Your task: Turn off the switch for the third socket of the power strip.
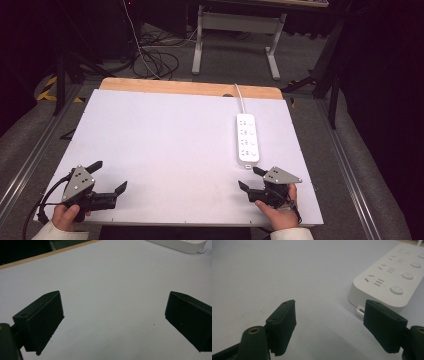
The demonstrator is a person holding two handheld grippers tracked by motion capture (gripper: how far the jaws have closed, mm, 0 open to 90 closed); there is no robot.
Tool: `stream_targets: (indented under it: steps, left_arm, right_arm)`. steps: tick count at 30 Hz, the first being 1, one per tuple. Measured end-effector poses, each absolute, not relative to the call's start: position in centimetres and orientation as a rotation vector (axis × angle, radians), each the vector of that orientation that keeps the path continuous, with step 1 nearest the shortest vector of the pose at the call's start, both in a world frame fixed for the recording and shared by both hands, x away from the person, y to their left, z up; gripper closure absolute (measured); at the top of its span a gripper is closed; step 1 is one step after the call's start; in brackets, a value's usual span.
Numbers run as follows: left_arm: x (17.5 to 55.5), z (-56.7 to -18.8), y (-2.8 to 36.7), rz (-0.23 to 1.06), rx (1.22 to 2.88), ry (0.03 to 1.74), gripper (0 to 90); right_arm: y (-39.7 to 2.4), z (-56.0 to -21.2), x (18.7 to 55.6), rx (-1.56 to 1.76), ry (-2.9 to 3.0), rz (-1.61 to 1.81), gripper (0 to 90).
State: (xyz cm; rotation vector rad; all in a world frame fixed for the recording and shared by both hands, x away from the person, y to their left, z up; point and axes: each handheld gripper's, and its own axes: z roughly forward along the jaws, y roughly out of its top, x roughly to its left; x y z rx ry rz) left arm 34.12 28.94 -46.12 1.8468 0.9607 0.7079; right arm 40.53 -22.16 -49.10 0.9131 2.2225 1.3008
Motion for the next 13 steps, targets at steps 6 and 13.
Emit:
stream_targets:
  steps: [6, 13]
  left_arm:
    - [34.09, -46.09, 28.97, 0.705, 1.847, 0.967, 2.3]
    - [34.21, -46.16, 28.99, 0.705, 1.855, 0.972, 2.3]
  right_arm:
    - [-22.20, -49.07, 40.47, 0.917, 2.216, 1.316, 26.6]
    - [-22.26, -49.04, 40.49, 0.926, 2.208, 1.311, 26.9]
